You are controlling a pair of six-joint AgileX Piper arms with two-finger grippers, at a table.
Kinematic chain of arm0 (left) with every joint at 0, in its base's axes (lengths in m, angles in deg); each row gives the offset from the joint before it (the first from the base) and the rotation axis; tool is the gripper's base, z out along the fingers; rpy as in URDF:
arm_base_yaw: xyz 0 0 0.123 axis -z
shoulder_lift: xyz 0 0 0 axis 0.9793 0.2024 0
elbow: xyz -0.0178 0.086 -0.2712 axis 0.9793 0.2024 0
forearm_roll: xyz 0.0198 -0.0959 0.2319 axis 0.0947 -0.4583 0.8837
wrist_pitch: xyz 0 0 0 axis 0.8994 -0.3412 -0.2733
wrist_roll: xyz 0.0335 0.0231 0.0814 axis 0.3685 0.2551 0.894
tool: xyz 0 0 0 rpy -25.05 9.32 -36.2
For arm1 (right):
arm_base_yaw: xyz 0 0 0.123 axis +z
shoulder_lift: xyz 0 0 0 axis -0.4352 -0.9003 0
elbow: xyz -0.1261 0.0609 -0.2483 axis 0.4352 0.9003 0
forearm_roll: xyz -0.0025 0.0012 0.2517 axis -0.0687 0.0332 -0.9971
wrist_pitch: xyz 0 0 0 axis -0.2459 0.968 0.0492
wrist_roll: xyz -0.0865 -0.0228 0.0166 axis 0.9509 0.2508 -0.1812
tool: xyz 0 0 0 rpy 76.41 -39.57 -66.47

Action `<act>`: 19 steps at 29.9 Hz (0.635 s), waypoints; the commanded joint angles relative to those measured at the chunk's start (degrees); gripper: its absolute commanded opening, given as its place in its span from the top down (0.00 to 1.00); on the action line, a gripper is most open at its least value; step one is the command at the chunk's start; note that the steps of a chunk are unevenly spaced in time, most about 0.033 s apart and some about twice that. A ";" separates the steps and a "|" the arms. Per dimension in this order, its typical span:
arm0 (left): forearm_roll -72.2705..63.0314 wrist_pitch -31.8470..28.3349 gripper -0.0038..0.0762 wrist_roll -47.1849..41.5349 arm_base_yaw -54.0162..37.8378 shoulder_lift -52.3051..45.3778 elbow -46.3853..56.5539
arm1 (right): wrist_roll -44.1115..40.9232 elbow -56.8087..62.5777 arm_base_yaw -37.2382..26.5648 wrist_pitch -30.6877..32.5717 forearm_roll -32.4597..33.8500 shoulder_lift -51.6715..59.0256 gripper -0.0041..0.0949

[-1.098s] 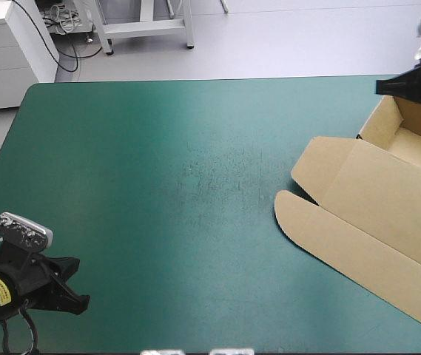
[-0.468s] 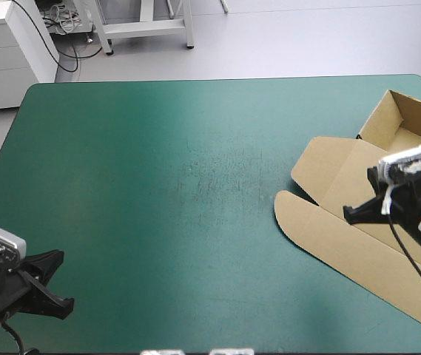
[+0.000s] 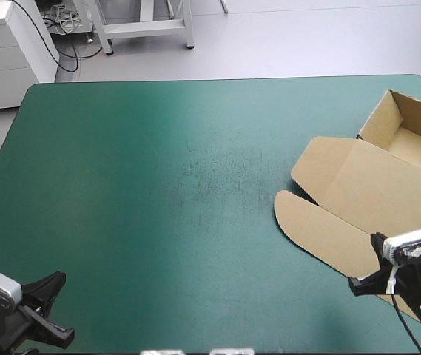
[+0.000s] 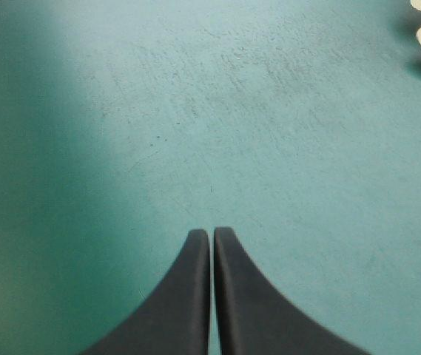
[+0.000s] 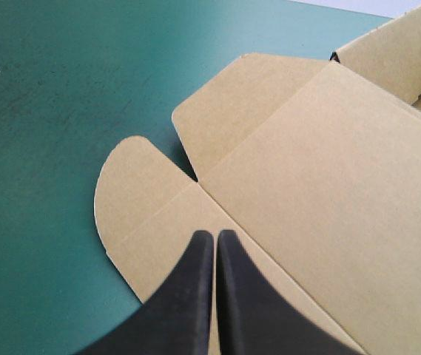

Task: Fold the box

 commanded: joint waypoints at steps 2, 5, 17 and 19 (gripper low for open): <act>0.23 -4.76 0.96 -0.02 0.31 -3.45 1.68 | -1.20 3.73 0.10 -4.64 0.00 4.29 0.96; 0.16 -4.76 0.96 -0.02 0.31 -5.12 3.37 | -3.25 6.34 0.10 -4.54 0.00 6.87 0.96; 0.38 -4.90 0.96 -0.02 0.31 -7.02 4.04 | -3.64 9.39 0.10 -5.36 0.00 15.18 0.96; 0.38 -4.90 0.96 -0.02 0.31 -7.02 4.04 | -4.01 9.43 0.10 -5.36 0.00 16.18 0.96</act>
